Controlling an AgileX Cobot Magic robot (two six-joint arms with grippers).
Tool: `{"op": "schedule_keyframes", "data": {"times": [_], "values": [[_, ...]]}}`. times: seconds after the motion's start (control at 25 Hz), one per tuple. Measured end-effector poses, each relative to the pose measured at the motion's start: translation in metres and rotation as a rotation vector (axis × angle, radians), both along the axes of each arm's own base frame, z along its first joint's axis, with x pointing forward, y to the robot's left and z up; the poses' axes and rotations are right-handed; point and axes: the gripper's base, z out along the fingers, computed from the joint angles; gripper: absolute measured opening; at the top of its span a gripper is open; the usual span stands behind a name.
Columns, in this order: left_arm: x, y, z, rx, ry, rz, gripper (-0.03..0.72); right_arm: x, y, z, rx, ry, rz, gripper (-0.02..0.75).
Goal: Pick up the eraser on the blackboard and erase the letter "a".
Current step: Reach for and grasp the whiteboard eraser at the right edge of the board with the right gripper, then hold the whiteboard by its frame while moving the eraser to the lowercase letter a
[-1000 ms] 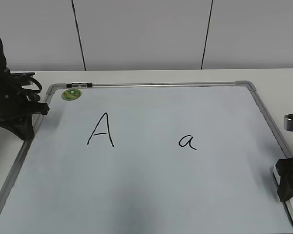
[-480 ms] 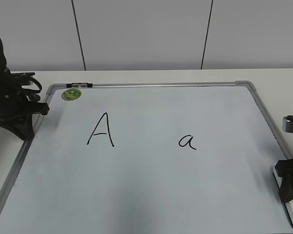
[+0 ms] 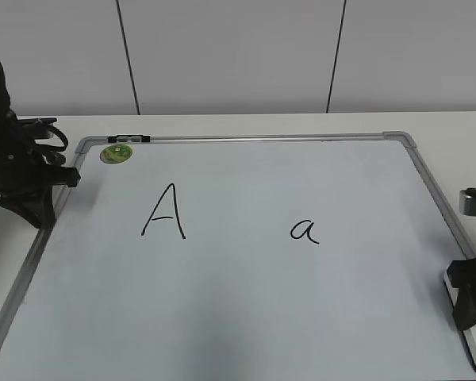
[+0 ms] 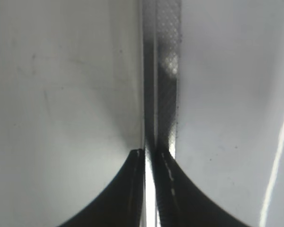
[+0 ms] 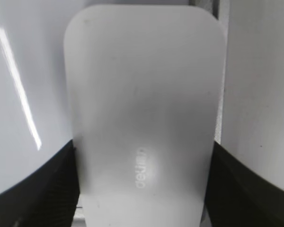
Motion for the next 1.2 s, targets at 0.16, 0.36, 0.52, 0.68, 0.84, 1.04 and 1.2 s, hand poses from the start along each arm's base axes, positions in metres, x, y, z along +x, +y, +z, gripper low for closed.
{"op": "schedule_keyframes", "data": {"times": [0.16,0.36,0.52,0.68,0.84,1.04,1.2], "values": [[0.000,0.000,0.000,0.000,0.000,0.000,0.055,0.007,0.001,0.014,0.013,0.046,0.005,0.522],[0.000,0.000,0.000,-0.001,0.000,0.000,0.055,0.038,0.015,0.050,0.018,-0.004,0.063,0.521],[0.000,0.000,0.000,-0.001,0.000,0.000,0.055,0.061,0.040,0.060,0.005,0.018,0.154,0.521],[0.000,0.000,0.000,-0.002,0.000,0.001,0.055,0.083,0.063,0.057,-0.005,0.044,0.212,0.521],[0.000,0.000,0.000,-0.002,0.002,0.001,0.055,0.112,0.092,0.043,-0.010,0.042,0.278,0.521],[0.000,0.000,0.000,-0.002,0.002,-0.001,0.060,0.141,0.105,0.027,0.005,0.034,0.281,0.521],[0.000,0.000,0.000,-0.002,0.002,-0.001,0.064,0.163,0.112,0.005,0.029,0.044,0.271,0.521]]}}
